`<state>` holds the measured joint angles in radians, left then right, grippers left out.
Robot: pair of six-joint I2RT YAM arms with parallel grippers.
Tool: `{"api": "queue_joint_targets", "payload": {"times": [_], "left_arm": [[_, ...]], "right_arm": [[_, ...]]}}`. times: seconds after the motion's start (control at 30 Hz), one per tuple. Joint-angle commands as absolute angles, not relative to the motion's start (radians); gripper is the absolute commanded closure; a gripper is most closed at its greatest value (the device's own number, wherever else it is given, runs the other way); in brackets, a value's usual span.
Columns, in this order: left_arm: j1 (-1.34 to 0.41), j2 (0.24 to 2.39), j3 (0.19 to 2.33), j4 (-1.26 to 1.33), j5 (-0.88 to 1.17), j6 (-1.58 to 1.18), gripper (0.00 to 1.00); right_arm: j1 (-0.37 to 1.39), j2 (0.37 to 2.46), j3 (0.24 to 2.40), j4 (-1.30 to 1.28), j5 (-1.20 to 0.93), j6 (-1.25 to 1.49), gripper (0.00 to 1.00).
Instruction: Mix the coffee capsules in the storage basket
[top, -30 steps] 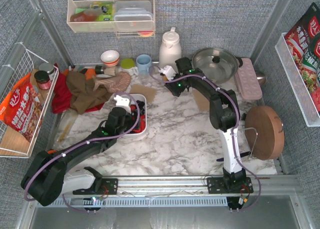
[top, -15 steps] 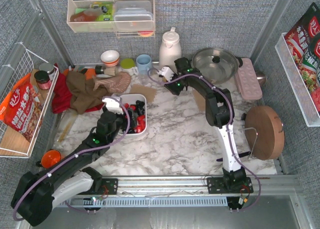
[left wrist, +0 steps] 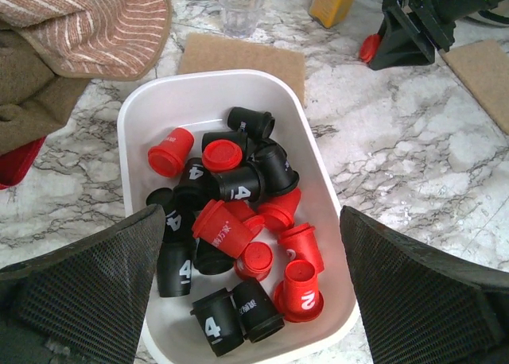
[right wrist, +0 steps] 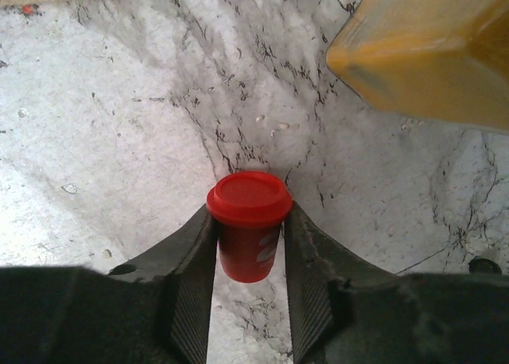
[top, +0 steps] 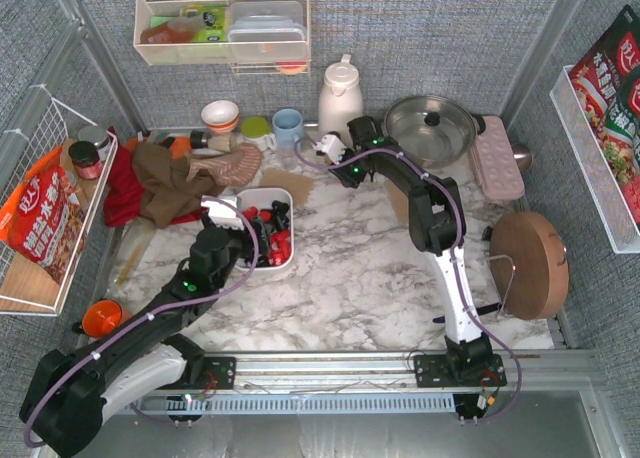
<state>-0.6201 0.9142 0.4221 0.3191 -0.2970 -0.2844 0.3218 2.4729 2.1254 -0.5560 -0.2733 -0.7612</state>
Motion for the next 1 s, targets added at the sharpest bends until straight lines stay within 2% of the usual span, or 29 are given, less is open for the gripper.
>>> {"api": "queue_joint_targets", "payload": {"times": [0.0,0.23,0.43,0.57,0.73,0.97], "left_arm": [[-0.62,0.928,0.422,0.373,-0.3,-0.272,0.01],[-0.62,0.955,0.414,0.418,-0.217,-0.217,0.01],[-0.622,0.991,0.417,0.495,-0.119,-0.173,0.01],[-0.629,1.01,0.382,0.656,-0.01,-0.072,0.01],[-0.699,1.05,0.285,1.017,0.127,0.172,0.01],[-0.854,1.166,0.332,1.131,0.128,0.411,0.01]], "right_arm": [[0.324,2.434,2.083,-0.552,-0.28,-0.77,0.67],[0.324,2.31,1.968,-0.493,-0.271,-0.723,0.68],[0.324,2.079,1.754,-0.361,-0.316,-0.595,0.68],[0.325,1.892,1.607,-0.267,-0.393,-0.417,0.68],[0.335,1.667,1.425,-0.146,-0.465,-0.111,0.68],[0.383,1.418,1.218,-0.1,-0.493,0.202,0.68]]}}
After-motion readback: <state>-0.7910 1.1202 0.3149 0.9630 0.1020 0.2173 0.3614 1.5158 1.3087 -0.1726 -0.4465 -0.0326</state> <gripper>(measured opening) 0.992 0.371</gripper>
